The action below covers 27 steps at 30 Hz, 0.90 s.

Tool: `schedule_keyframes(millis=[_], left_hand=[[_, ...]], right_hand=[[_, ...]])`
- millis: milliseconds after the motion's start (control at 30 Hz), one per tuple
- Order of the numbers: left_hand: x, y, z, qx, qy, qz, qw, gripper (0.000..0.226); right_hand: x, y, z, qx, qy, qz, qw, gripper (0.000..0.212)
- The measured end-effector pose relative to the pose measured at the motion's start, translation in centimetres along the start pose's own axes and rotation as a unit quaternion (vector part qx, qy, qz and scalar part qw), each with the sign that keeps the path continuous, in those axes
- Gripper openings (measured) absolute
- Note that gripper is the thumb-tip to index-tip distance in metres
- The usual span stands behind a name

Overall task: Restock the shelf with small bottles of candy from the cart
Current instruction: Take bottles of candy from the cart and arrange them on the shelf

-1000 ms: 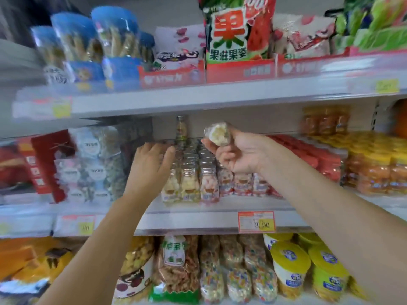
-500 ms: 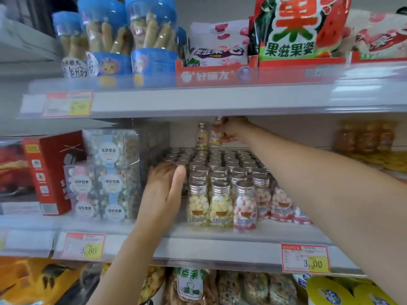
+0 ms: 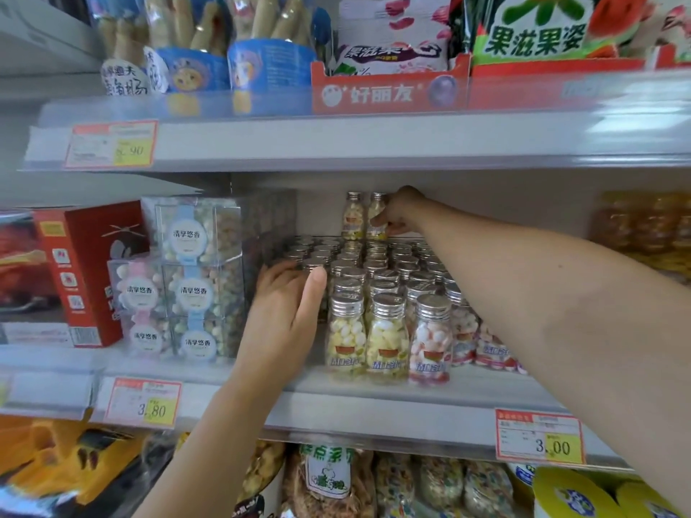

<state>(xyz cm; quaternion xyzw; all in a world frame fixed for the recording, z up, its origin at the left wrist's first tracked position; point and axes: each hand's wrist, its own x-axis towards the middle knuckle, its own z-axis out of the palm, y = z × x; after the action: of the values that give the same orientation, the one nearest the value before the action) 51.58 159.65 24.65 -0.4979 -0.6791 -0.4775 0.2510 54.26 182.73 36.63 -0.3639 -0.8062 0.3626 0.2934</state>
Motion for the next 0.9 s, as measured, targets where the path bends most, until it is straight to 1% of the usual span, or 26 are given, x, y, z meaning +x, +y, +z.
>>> schedule_keyframes(millis=[67,100,200,433,633,733,833,900], left_hand=[[0.0,0.0,0.0,0.004,-0.004,-0.005,1.0,0.069],[0.0,-0.1,0.0,0.006,-0.005,-0.008,1.0,0.07],[-0.1,-0.1,0.0,0.019,-0.007,-0.012,1.0,0.071],[0.0,-0.6,0.2,0.037,-0.013,-0.008,0.999,0.074],[0.0,-0.7,0.2,0.043,-0.021,-0.012,0.999,0.076],[0.0,-0.7,0.3,0.041,-0.023,-0.011,0.999,0.076],[0.0,-0.6,0.2,0.045,-0.024,-0.012,0.999,0.076],[0.0,-0.6,0.2,0.052,-0.023,-0.011,0.998,0.076]], right_hand=[[0.1,0.1,0.0,-0.008,0.001,0.004,1.0,0.028],[0.3,0.2,0.0,-0.011,0.003,0.005,1.0,0.025],[0.7,0.4,0.1,-0.007,0.008,0.008,1.0,0.031],[1.3,0.8,0.1,-0.011,-0.002,-0.006,1.0,0.027],[1.0,0.7,0.1,-0.019,-0.004,0.003,1.0,0.028],[0.7,0.6,0.1,-0.022,-0.008,0.004,1.0,0.022],[0.1,0.5,0.1,-0.021,-0.02,0.009,1.0,0.029],[-0.4,0.5,-0.1,-0.029,-0.025,0.01,0.999,0.028]])
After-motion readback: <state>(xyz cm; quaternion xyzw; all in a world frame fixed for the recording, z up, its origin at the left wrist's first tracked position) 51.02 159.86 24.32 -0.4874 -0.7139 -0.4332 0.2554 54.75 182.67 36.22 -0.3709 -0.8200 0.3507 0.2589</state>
